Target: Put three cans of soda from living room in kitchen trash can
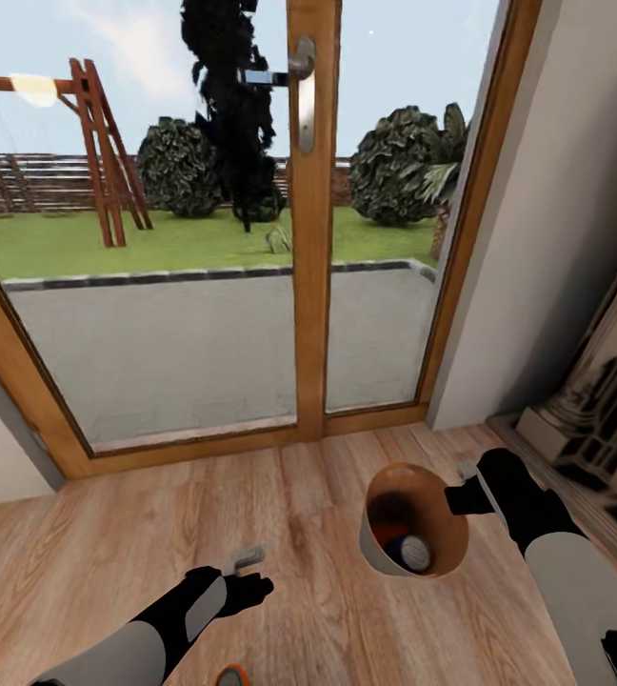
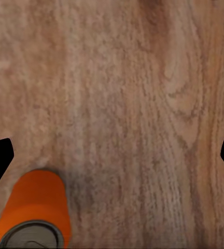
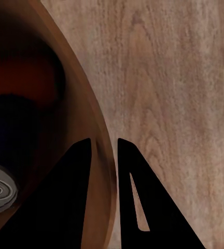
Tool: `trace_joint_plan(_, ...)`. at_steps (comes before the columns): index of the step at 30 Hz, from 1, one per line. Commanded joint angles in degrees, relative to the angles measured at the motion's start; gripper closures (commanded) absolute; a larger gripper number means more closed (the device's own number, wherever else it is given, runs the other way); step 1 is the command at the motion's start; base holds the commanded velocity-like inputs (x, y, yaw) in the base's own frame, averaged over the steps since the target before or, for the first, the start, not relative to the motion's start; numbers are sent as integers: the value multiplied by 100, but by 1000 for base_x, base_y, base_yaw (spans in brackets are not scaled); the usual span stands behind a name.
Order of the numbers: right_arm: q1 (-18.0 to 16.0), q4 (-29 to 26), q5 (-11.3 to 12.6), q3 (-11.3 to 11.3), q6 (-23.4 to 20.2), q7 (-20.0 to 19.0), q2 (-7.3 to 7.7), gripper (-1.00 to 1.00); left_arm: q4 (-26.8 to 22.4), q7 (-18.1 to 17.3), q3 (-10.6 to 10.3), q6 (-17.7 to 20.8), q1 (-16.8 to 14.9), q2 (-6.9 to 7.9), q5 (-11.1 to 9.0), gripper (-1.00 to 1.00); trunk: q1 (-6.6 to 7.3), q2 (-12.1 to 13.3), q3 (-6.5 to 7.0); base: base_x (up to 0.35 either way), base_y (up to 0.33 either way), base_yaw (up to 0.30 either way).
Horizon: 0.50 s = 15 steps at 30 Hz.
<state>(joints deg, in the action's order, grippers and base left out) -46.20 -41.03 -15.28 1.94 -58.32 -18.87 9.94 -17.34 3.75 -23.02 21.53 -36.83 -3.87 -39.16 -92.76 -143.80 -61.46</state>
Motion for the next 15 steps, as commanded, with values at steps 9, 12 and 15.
trace_joint_plan(9, -3, -2, 175, 8, -22, -20, -1, 100, -1, 24, -9, 18, 0, -7, 4, -100, 1, -1, -45, 0, 0, 176)
trace_joint_plan(12, -3, 0, 175, 8, -22, -20, -1, 100, 0, 57, -9, 64, 0, -8, -2, -100, 1, -1, -62, 0, 0, 198)
trace_joint_plan(15, -3, 1, 173, 9, -22, -20, -1, 100, 1, 192, -4, 79, 0, -10, -12, -100, 1, -1, -76, 0, 0, 161)
